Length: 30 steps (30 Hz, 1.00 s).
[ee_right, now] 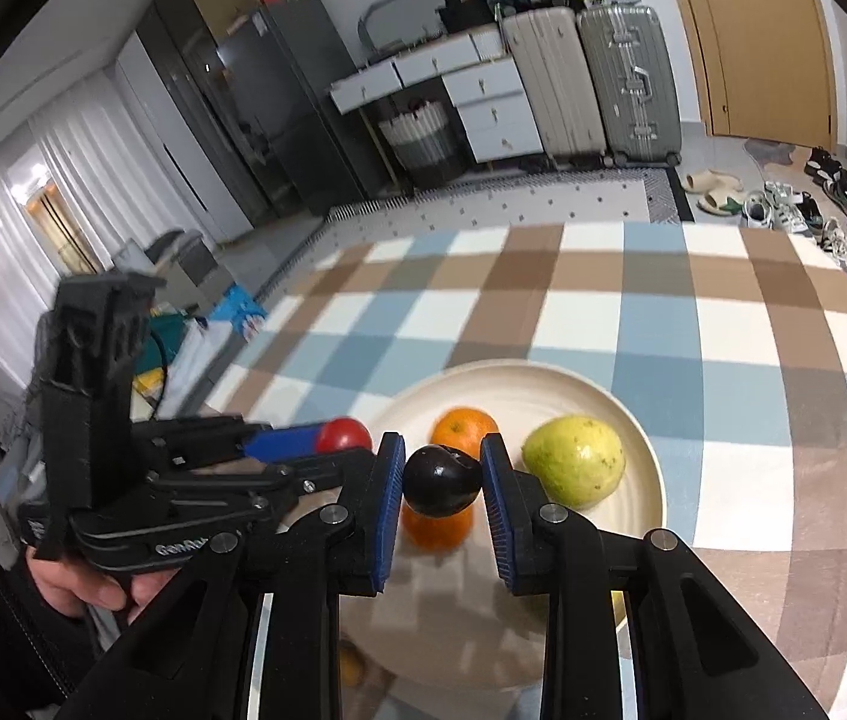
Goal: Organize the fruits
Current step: 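Lower the plum and tomato onto the cream plate and open both tools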
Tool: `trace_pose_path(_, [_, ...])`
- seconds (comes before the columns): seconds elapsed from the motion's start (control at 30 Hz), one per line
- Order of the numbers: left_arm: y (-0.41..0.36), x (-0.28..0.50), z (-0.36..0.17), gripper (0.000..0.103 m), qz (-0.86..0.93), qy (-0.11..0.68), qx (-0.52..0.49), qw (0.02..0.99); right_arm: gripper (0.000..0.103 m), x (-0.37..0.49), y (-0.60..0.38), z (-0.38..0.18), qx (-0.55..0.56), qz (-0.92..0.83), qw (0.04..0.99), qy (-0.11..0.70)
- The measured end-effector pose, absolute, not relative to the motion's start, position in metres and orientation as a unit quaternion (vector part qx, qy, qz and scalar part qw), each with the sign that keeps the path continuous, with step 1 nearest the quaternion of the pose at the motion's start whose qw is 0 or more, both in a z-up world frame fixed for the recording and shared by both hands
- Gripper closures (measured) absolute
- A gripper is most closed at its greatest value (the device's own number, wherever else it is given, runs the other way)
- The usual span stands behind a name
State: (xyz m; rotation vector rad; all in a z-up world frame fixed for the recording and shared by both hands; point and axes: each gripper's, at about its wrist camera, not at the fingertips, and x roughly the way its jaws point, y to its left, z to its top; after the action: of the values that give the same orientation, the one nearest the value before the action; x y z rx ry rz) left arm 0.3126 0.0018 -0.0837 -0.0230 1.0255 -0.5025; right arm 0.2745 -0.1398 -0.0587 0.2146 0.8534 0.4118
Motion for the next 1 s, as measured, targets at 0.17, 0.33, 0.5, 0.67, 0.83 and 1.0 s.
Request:
trace_pose_path(0.17, [-0.003, 0.323, -0.098, 0.075, -0.244, 0.492, -0.008, 0.836, 0.077, 0.282, -0.135, -0.078, 0.083, 0.193, 0.878, 0.43])
trace_pose_path(0.33, [-0.005, 0.329, -0.104, 0.075, -0.245, 0.495, -0.011, 0.834, 0.077, 0.286, -0.134, -0.086, 0.077, 0.185, 0.878, 0.434])
trace_pose_path(0.5, [-0.005, 0.33, -0.103, 0.075, -0.238, 0.485, -0.009, 0.841, 0.071, 0.287, -0.135, -0.089, 0.073, 0.169, 0.881, 0.436])
trace_pose_path(0.67, [-0.002, 0.324, -0.096, 0.073, -0.234, 0.484, -0.013, 0.843, 0.054, 0.279, -0.136, -0.079, 0.077, 0.173, 0.888, 0.419])
trace_pose_path(0.83, [0.005, 0.303, -0.074, 0.065, -0.233, 0.461, -0.01, 0.856, 0.054, 0.265, -0.137, -0.061, 0.075, 0.171, 0.899, 0.396])
trace_pose_path(1.0, [0.012, 0.279, -0.056, 0.064, -0.228, 0.444, -0.007, 0.867, 0.053, 0.248, -0.142, -0.045, 0.083, 0.167, 0.907, 0.378])
